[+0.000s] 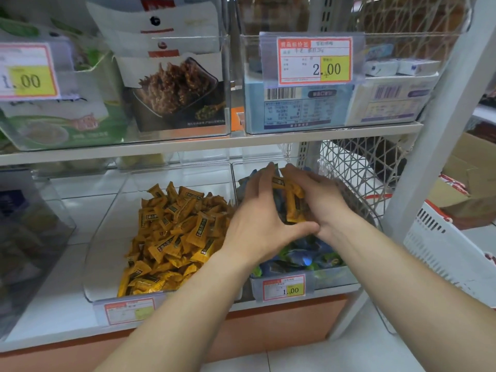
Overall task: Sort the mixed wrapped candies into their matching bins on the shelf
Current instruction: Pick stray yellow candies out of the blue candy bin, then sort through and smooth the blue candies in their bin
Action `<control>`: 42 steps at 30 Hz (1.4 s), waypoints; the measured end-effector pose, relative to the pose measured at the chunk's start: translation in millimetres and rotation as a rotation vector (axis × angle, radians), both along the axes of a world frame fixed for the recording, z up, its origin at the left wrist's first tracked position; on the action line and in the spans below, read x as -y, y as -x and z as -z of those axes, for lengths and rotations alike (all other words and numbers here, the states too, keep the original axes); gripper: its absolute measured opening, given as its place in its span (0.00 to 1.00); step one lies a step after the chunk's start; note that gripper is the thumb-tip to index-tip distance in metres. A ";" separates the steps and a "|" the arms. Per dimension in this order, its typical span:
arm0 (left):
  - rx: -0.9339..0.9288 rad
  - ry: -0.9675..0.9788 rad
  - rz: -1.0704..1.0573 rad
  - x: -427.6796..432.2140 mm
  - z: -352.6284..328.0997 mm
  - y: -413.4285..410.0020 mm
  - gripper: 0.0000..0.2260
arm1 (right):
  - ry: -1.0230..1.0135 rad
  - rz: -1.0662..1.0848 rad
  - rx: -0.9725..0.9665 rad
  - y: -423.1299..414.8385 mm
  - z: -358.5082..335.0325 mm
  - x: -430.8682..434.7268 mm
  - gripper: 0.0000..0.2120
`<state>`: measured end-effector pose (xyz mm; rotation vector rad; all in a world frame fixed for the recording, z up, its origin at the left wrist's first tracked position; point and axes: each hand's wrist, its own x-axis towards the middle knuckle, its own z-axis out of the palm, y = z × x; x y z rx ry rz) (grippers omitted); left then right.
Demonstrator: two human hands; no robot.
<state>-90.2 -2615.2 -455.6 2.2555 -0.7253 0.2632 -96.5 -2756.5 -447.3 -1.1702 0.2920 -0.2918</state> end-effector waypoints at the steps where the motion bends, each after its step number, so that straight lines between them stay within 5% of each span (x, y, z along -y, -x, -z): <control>1: 0.002 0.021 -0.001 -2.0 -0.3 -1.7 0.50 | -0.022 -0.025 0.013 -0.6 -0.5 -4.5 0.15; 6: 0.062 0.180 -0.045 -27.0 -4.5 -12.5 0.32 | -0.038 -0.068 0.010 -5.2 -4.1 -20.7 0.13; 10: -0.060 0.355 -0.123 -54.0 -8.1 -23.7 0.17 | 0.082 -0.060 -0.026 -19.9 -8.0 -39.4 0.12; 15: -0.248 0.584 -0.149 -88.4 -7.2 -34.0 0.21 | 0.209 -0.124 -0.007 -42.8 -13.4 -84.9 0.11; 19: -0.192 0.365 -0.130 -118.0 -0.4 -43.9 0.32 | 0.403 -0.214 -0.116 -57.2 -17.4 -109.5 0.12; 24: -0.034 0.181 -0.300 -142.7 5.3 -54.1 0.13 | 0.850 -0.260 -0.144 -66.7 -19.5 -127.6 0.19; 33: 0.049 -0.234 -0.524 -148.7 -1.2 -46.1 0.16 | 0.918 -0.197 -0.162 -57.1 -24.0 -96.0 0.12; 42: 0.112 -0.153 -0.112 -74.2 -16.7 -8.9 0.14 | 0.888 -0.071 0.036 11.2 -18.3 8.5 0.17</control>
